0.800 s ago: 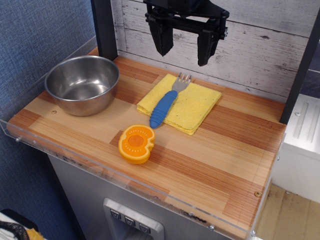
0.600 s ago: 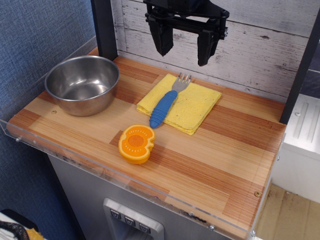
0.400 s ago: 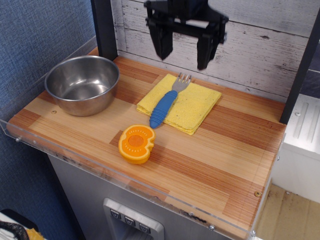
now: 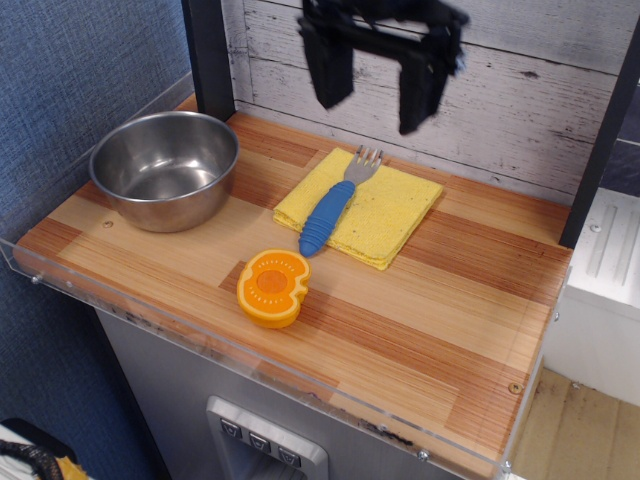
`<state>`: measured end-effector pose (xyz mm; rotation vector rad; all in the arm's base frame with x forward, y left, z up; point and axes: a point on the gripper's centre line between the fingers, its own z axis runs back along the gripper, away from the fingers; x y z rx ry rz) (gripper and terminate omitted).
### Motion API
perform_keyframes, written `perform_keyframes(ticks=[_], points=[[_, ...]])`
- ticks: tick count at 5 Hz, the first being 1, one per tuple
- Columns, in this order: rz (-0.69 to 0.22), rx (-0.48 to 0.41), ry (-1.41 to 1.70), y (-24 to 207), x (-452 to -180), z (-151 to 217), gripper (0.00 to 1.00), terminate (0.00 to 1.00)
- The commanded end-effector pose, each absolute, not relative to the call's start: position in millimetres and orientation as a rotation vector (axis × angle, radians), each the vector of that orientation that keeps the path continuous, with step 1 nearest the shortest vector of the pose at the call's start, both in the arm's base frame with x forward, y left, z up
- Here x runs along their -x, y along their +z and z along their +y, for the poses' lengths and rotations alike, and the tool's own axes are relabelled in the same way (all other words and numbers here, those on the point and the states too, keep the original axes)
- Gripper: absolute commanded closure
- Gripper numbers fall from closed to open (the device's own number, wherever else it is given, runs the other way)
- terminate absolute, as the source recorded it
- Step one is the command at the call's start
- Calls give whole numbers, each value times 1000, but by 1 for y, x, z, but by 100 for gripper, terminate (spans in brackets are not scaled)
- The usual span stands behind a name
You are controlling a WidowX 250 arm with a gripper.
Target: Pick up bell pepper and place it inside of the bowl.
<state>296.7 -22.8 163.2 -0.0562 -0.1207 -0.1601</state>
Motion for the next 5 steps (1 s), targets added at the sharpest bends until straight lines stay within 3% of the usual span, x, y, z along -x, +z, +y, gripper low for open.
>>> perform_keyframes(ticks=[1, 3, 5], points=[[-105, 69, -34, 150, -233, 8, 0, 0], [-56, 2, 24, 111, -226, 7, 0, 0], [-91, -93, 50, 84, -218, 21, 0, 0]])
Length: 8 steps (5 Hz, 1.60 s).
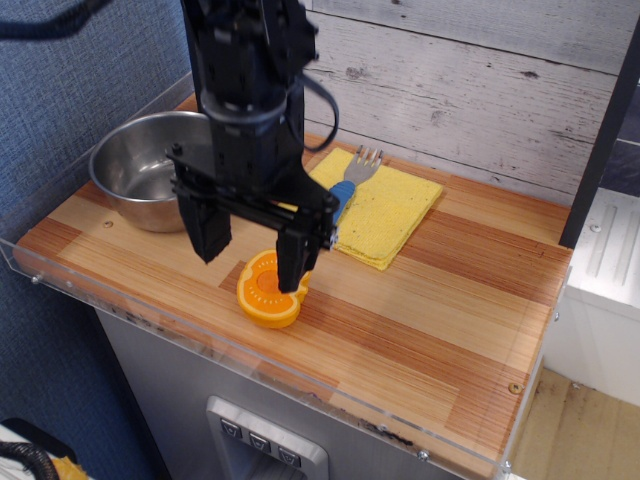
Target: Pick up bell pepper and place it inside of the bowl.
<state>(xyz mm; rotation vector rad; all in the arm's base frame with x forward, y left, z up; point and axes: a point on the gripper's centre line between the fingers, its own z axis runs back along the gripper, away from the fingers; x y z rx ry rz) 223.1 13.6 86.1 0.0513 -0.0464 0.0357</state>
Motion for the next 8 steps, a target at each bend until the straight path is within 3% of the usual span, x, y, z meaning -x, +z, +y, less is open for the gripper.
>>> perform_keyframes(ticks=[1, 2, 4, 6, 8], points=[[-113, -129, 100, 79, -205, 32, 0, 0], [-141, -123, 186, 74, -195, 43, 0, 0], [-144, 5, 279, 70, -220, 47, 0, 0], [-147, 13, 179, 65, -243, 31, 0, 0], [-96, 24, 135, 49, -244, 22, 0, 0]])
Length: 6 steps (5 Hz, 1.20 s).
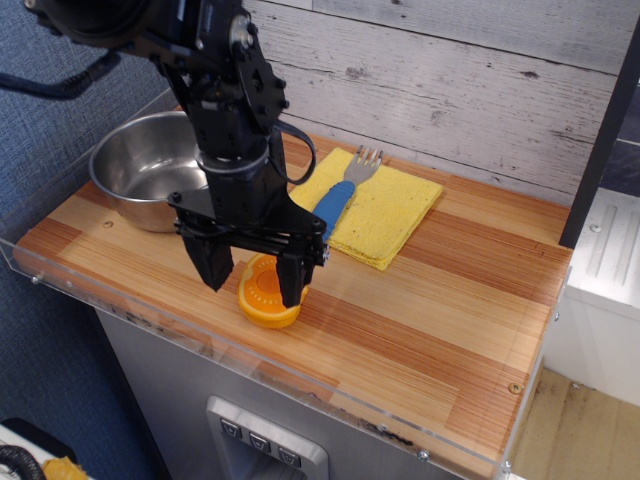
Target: Pick up bell pepper and place it inside of the bowl.
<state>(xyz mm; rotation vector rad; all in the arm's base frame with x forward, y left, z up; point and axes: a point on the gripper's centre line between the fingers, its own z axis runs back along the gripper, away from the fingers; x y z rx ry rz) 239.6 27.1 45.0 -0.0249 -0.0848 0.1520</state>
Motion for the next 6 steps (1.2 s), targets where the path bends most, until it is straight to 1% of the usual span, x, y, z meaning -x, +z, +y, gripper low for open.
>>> perform_keyframes(ticks=[1, 4, 5, 6], points=[[-66, 25, 136, 41, -244, 20, 0, 0], [-10, 6, 143, 32, -247, 18, 0, 0], [-15, 3, 160, 32, -247, 18, 100, 0], [-16, 3, 158, 32, -247, 18, 100, 0]])
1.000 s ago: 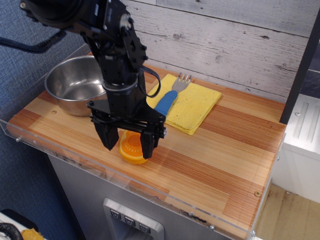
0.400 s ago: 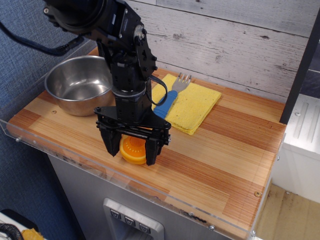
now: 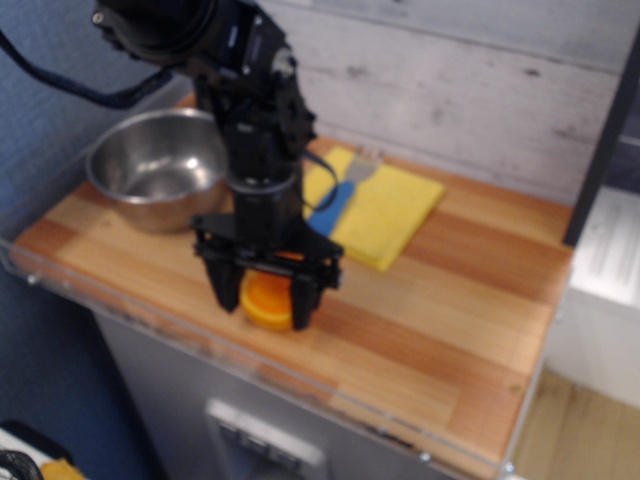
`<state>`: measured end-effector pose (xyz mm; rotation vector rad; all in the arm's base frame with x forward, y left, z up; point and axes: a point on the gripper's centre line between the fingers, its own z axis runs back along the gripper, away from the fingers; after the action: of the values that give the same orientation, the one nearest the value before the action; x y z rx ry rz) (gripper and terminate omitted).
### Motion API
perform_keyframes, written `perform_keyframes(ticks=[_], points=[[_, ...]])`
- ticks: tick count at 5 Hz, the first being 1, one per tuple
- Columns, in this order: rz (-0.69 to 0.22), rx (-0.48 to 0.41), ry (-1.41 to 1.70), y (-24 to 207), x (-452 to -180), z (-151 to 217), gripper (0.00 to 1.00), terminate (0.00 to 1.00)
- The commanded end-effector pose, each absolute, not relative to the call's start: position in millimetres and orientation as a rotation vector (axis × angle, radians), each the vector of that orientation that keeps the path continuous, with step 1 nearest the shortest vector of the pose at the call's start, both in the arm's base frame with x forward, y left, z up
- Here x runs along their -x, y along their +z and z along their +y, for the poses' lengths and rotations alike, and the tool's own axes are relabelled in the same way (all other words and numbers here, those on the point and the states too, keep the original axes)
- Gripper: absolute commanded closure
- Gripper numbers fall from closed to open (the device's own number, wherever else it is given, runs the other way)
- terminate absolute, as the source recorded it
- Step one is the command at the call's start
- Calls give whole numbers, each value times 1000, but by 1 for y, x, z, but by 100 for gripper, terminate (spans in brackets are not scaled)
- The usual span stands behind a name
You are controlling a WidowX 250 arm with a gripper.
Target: Pick up bell pepper and place it inside of the bowl.
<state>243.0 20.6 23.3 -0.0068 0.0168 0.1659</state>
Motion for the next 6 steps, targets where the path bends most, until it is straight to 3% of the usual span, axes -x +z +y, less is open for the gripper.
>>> perform_keyframes(ticks=[1, 3, 4, 6], points=[[-24, 8, 151, 34, -248, 18, 100, 0], [-272, -54, 145, 124, -268, 49, 100, 0], [-309, -71, 226, 142, -270, 87, 100, 0], [-231, -60, 351, 107, -274, 153, 100, 0]])
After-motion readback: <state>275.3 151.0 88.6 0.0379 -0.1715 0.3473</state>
